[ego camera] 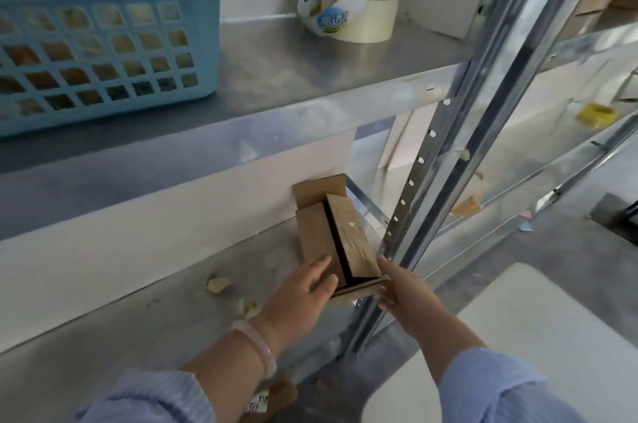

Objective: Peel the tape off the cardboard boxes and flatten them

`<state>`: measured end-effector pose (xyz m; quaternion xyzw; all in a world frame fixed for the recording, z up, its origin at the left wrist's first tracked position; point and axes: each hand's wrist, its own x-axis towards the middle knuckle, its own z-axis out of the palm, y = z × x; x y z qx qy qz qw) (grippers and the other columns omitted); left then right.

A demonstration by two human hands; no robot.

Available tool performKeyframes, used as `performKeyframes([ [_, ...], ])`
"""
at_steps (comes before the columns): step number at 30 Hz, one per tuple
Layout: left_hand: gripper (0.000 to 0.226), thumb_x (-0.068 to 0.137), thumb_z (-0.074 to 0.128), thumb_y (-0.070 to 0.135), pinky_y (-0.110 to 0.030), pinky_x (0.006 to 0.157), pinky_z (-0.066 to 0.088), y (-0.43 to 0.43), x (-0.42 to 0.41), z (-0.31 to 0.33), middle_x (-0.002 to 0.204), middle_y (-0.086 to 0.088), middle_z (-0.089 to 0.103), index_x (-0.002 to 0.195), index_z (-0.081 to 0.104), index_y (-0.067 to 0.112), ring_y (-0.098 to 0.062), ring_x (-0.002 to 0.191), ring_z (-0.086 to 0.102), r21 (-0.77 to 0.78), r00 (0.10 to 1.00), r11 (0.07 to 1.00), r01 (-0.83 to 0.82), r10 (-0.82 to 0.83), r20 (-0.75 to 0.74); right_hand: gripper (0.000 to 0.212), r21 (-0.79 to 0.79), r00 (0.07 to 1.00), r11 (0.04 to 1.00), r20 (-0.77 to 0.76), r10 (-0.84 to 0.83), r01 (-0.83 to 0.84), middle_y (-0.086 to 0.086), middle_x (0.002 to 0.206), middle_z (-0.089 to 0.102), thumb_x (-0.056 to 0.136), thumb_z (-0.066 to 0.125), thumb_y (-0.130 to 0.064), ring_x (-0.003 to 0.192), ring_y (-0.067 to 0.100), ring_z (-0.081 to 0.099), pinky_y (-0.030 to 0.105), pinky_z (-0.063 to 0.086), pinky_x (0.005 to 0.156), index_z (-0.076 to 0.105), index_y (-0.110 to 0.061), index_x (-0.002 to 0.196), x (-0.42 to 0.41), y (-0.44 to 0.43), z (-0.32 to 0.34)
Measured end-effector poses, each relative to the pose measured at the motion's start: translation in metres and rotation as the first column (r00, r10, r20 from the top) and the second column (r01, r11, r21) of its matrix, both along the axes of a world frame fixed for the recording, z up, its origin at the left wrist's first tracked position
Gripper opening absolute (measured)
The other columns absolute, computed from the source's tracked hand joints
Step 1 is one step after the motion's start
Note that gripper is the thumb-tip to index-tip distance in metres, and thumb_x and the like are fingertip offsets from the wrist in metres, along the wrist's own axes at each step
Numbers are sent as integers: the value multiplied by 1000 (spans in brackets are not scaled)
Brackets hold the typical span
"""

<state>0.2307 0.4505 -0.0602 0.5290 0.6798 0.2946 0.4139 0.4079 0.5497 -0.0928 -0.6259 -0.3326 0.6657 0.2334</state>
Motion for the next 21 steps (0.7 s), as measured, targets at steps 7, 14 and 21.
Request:
performKeyframes([
  [7,25,100,47,26,-5,89,39,-27,-16,-6,120,19,58,113,58,44,12,112,51,68,968,989,-130,111,225,84,-3,982,982,16,187,-187,14,113,67,58,86,-52,99,30,68,46,59,84,56,-11,124,-17,-9,17],
  [14,21,100,47,31,-14,93,42,-41,-27,3,109,29,65,111,60,43,9,108,56,69,899,968,-243,198,390,94,386,839,751,350,417,-535,-2,127,48,72,82,-42,113,20,55,41,53,94,26,-23,145,-55,-27,60],
  [21,28,98,44,38,-45,95,49,-82,-79,10,105,-4,70,109,64,21,-21,100,64,-33,471,670,-742,555,686,101,467,501,209,683,532,-859,-16,125,38,61,82,-57,108,10,48,28,49,87,13,-51,136,-76,-51,93],
])
